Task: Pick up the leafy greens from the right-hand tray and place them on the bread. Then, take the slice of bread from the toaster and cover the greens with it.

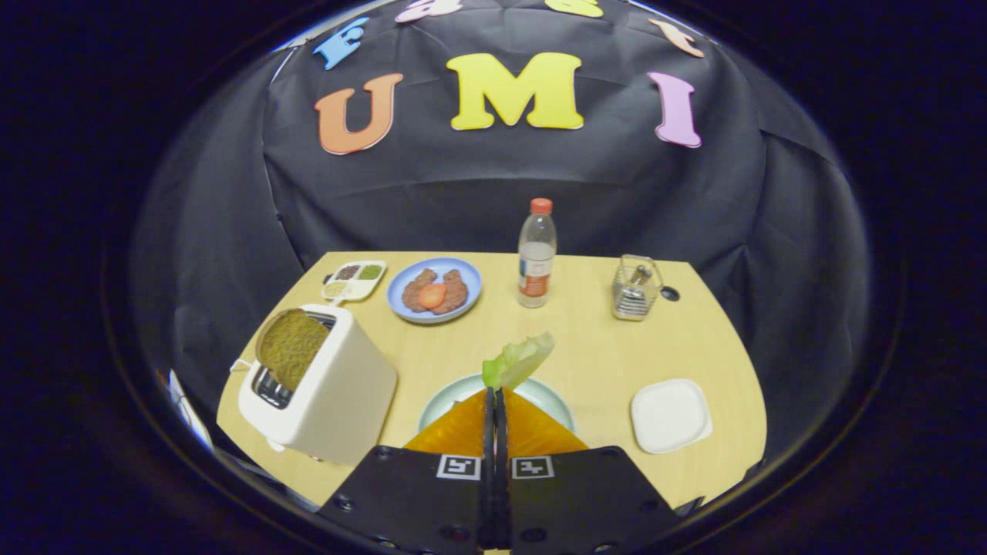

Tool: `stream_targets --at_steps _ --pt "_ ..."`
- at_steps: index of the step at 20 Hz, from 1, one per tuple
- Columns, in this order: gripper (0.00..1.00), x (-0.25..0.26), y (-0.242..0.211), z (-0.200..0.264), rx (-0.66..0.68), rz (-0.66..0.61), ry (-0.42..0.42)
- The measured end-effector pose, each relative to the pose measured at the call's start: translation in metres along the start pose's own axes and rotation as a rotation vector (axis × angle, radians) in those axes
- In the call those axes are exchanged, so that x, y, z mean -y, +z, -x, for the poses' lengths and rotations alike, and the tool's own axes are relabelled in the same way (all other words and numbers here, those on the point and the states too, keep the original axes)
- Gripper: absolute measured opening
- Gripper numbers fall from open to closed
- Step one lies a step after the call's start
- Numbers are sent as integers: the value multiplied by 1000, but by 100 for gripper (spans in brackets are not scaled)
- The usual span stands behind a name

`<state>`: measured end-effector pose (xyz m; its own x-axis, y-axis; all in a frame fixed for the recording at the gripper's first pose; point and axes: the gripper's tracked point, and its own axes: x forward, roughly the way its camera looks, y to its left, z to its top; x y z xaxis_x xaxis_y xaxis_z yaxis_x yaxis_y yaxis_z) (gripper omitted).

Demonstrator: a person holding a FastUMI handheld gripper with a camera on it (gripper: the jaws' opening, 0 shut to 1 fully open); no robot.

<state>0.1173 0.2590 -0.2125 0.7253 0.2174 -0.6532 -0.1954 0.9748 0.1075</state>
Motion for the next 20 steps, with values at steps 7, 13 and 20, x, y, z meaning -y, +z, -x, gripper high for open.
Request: stream_targets --at_steps 7,13,20 --pt "0 -21 -41 -42 -133 -80 36" --pt "0 24 -62 -68 -203 -113 -43" --pt "2 42 -68 -87 -221 -87 -77"
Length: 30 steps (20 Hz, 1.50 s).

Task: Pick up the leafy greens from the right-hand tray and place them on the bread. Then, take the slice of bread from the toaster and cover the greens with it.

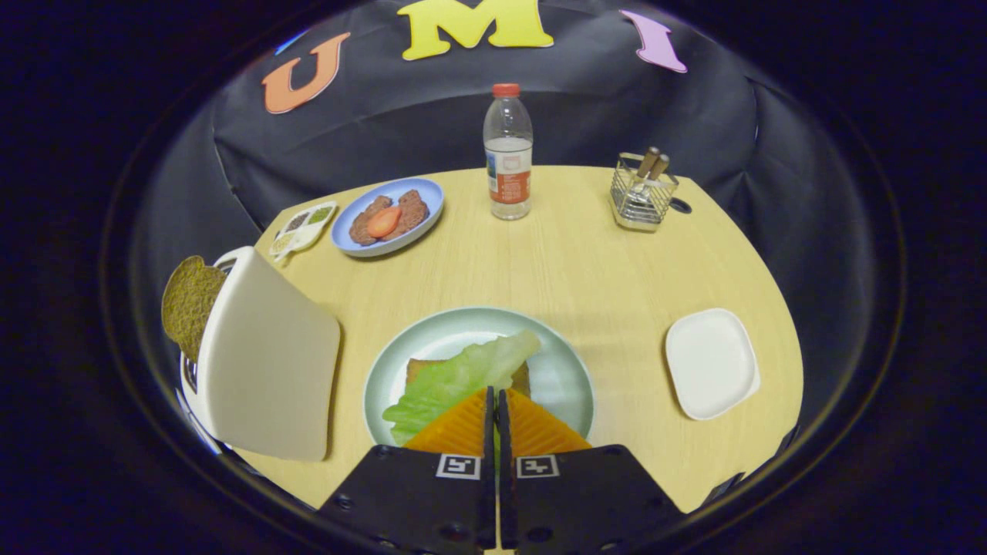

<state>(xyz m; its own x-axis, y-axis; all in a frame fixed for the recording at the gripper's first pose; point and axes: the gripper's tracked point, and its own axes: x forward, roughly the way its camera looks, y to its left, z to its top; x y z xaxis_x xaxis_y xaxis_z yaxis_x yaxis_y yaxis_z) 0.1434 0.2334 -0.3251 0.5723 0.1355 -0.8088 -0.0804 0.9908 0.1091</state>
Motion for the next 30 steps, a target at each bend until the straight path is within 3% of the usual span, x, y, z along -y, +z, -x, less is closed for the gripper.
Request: stream_targets --at_steps 4,7,8,11,14,20,26,30 --pt "4 -3 15 7 68 54 -1" --pt "17 -7 17 14 95 63 -12" --pt "32 -8 17 20 103 57 -14" --pt "49 -10 18 45 130 41 -21" --pt "81 -21 24 70 171 54 -17" --pt "96 -81 47 115 267 104 5" --pt "96 -159 67 134 299 136 36" --pt "96 -217 64 131 276 146 101"
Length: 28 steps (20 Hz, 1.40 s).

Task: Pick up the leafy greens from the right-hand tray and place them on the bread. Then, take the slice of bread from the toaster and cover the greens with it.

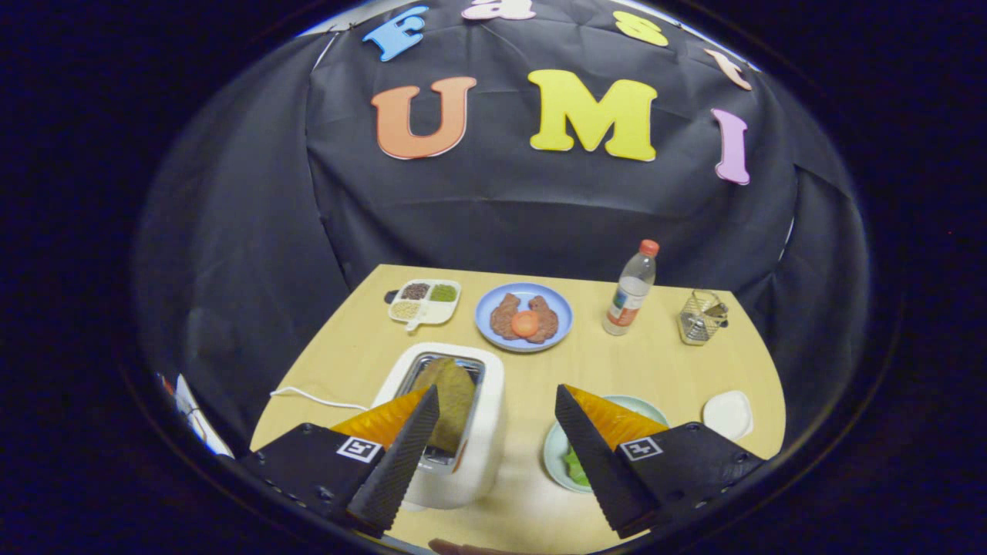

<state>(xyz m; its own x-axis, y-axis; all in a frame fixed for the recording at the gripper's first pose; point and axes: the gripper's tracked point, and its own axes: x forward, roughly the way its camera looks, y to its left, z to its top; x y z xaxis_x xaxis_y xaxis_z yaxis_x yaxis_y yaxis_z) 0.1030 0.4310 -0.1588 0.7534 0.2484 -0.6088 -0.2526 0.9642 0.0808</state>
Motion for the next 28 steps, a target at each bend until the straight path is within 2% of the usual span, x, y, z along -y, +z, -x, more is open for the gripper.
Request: stream_targets --at_steps 3,7,10,13,16,17,19,21,24,28 --pt "96 -27 -3 -16 -16 28 -7" --pt "94 -37 -16 -42 -93 24 -102" --pt "84 -32 -24 -57 -151 22 -172" --pt "60 -36 -28 -65 -183 14 -161" --pt "30 -36 -33 -65 -214 11 -154" --pt "31 -36 -32 -63 -214 10 -151" --pt "17 -34 -29 -63 -208 2 -144" --pt "17 -31 -32 -58 -223 -12 -131" --pt "12 -35 -16 -45 -184 -48 -83" --pt "12 -28 11 -19 -141 -97 -37"
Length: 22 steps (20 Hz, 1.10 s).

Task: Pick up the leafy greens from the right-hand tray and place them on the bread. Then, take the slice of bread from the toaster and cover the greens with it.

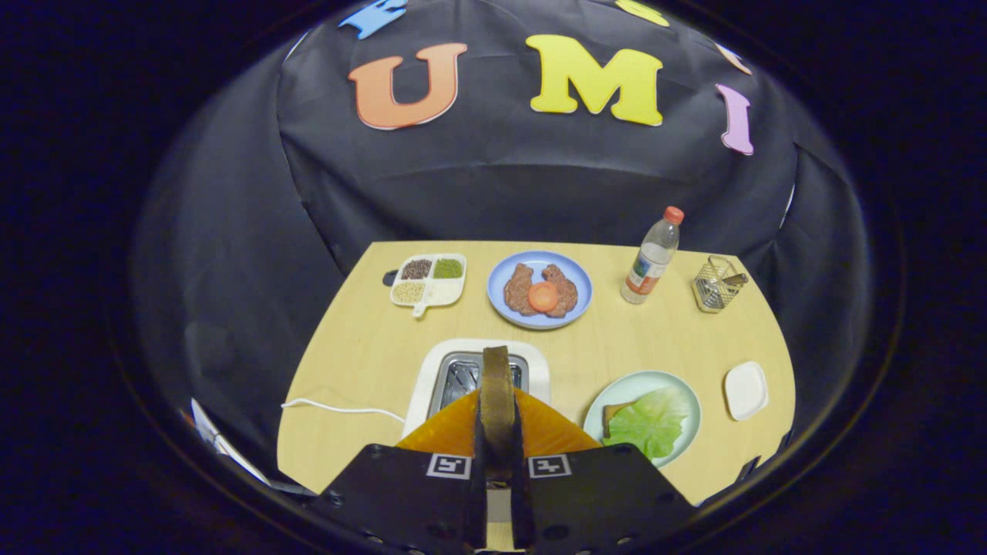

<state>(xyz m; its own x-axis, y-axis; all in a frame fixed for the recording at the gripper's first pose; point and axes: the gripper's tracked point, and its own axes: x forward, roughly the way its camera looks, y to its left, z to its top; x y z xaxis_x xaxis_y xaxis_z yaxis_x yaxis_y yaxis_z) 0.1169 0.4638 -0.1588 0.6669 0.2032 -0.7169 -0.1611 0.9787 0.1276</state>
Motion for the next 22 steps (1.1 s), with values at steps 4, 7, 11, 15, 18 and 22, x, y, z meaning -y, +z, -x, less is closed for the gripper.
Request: stream_targets --at_steps 4,7,11,15,18,22 --pt "12 15 14 32 32 -56 81" --pt "12 41 13 42 39 -81 95" --pt "12 90 -1 37 14 -103 59" --pt "12 127 -23 11 -24 -127 18" --pt "13 150 -40 -10 -65 -145 -20" --pt "13 161 -59 -39 -122 -211 -25"
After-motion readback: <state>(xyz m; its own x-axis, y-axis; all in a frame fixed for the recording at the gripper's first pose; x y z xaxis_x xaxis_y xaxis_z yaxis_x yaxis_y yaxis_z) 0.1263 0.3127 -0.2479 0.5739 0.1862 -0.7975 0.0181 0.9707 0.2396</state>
